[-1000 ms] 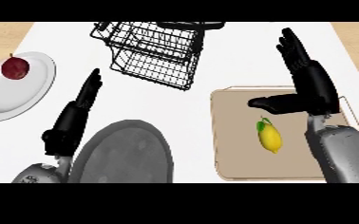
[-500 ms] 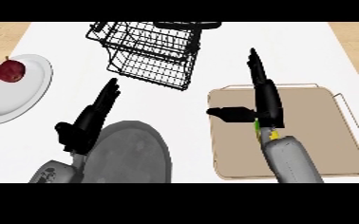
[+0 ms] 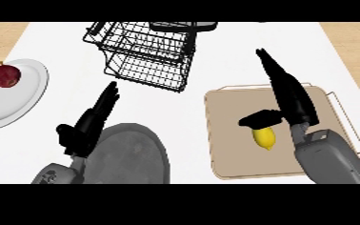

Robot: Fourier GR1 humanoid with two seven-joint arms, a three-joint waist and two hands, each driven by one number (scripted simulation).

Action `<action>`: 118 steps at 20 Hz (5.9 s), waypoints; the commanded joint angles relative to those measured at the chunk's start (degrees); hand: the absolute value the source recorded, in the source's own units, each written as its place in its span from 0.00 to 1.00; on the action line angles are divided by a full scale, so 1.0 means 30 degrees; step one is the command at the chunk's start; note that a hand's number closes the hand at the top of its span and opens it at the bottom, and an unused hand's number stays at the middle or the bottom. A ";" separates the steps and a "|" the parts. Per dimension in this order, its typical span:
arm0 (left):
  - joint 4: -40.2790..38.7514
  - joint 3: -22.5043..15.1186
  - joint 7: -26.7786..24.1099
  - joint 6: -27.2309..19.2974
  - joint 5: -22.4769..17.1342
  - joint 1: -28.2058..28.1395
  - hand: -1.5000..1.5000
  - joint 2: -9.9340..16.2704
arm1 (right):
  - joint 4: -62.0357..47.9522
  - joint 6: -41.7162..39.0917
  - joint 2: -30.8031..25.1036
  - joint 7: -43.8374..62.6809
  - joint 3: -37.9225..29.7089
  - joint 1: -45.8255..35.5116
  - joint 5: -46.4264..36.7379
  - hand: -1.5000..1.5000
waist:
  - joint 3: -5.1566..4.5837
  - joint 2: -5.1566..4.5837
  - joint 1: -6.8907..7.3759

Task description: Pick the lemon from the tray and place it in the tiered basket

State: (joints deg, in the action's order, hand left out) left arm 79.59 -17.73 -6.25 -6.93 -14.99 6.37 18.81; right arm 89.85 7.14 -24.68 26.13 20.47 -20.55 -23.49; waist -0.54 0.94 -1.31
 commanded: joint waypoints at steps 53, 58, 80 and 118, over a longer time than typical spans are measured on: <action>-0.0448 0.2924 0.0238 0.3158 0.1900 0.0230 0.50 -0.1743 | 0.0582 -0.8999 0.1706 0.8156 0.0449 0.4182 -0.7699 0.00 | 0.0181 -0.0308 0.0453; -0.2315 0.3224 -0.0806 0.2807 0.3105 0.0572 0.50 -0.2805 | -0.1653 -0.8064 0.2790 0.6051 -0.0566 0.3146 -0.8427 1.00 | 0.0181 -0.0330 0.0458; -0.0361 0.4091 0.0188 0.3566 0.4247 -0.0607 0.50 -0.3573 | 0.0877 -0.6995 0.2641 0.4094 -0.3334 0.3922 -1.1454 1.00 | 0.0178 -0.0292 0.0422; -0.0933 0.3668 0.0346 0.4035 0.5026 0.0411 0.50 -0.4383 | -1.4567 -0.0757 0.8225 0.7825 -0.7454 -2.0836 -0.6359 1.00 | 0.0144 -0.0527 0.1490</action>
State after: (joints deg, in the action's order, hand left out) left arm 76.14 -5.60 -4.87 5.06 -0.72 9.29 6.03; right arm 56.30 -0.32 -0.11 50.33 -2.85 -77.84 -44.28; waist -0.09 -0.62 2.44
